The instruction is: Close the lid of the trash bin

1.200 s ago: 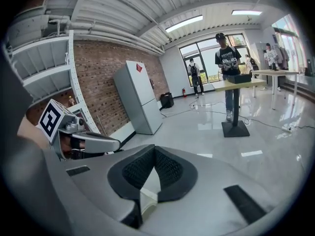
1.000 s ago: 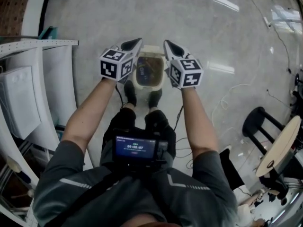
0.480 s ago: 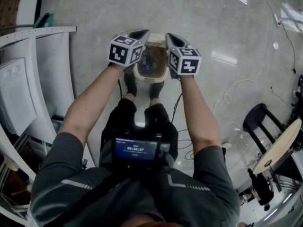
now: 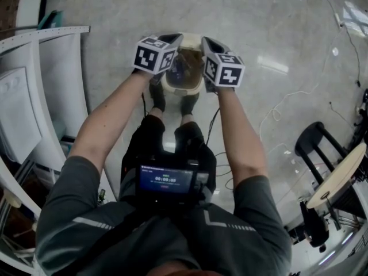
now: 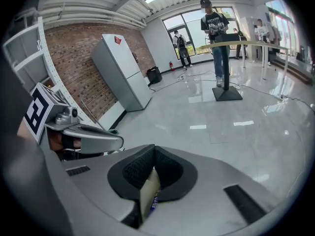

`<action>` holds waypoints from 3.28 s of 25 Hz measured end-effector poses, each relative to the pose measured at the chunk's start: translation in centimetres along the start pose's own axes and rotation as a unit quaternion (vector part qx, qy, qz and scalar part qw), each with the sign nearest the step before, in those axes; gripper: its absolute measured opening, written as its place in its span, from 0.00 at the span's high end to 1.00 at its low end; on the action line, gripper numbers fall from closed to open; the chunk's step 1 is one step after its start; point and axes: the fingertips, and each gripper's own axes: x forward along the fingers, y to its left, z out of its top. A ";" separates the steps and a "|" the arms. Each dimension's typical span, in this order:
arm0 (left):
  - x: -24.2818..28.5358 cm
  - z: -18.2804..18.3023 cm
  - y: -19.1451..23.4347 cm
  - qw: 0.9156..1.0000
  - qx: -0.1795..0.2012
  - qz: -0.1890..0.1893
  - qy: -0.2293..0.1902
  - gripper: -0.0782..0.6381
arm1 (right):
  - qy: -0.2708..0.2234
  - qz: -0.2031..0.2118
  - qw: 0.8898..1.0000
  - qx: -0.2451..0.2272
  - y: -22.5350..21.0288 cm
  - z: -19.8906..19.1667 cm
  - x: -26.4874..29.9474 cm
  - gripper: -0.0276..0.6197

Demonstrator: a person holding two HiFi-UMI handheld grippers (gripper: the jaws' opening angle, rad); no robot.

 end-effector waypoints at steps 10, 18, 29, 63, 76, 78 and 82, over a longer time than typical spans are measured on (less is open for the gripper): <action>-1.8 -5.3 -2.6 1.000 -0.003 -0.010 0.025 0.90 | 0.029 0.004 1.000 0.001 1.1 -5.4 -2.3 0.94; -2.3 -13.0 -4.0 0.998 -0.016 -0.006 0.066 0.90 | 0.069 0.005 0.998 0.009 2.0 -13.0 -3.6 0.94; -1.0 -21.6 -4.8 0.994 0.003 -0.014 0.112 0.90 | 0.116 -0.003 0.993 0.035 2.0 -21.2 -3.2 0.94; 4.8 -30.5 -2.8 0.983 -0.018 -0.013 0.182 0.90 | 0.184 -0.039 0.979 0.076 -0.3 -31.2 1.5 0.94; 4.9 -30.9 -2.7 0.981 -0.042 -0.014 0.189 0.90 | 0.184 -0.054 0.978 0.087 -0.3 -31.3 1.7 0.94; 5.0 -30.5 -2.9 0.982 -0.050 -0.017 0.183 0.90 | 0.189 -0.052 0.977 0.089 -0.4 -31.3 1.7 0.94; 4.8 -29.5 -3.1 0.984 -0.018 -0.014 0.177 0.90 | 0.181 -0.050 0.979 0.082 -0.7 -30.3 1.6 0.94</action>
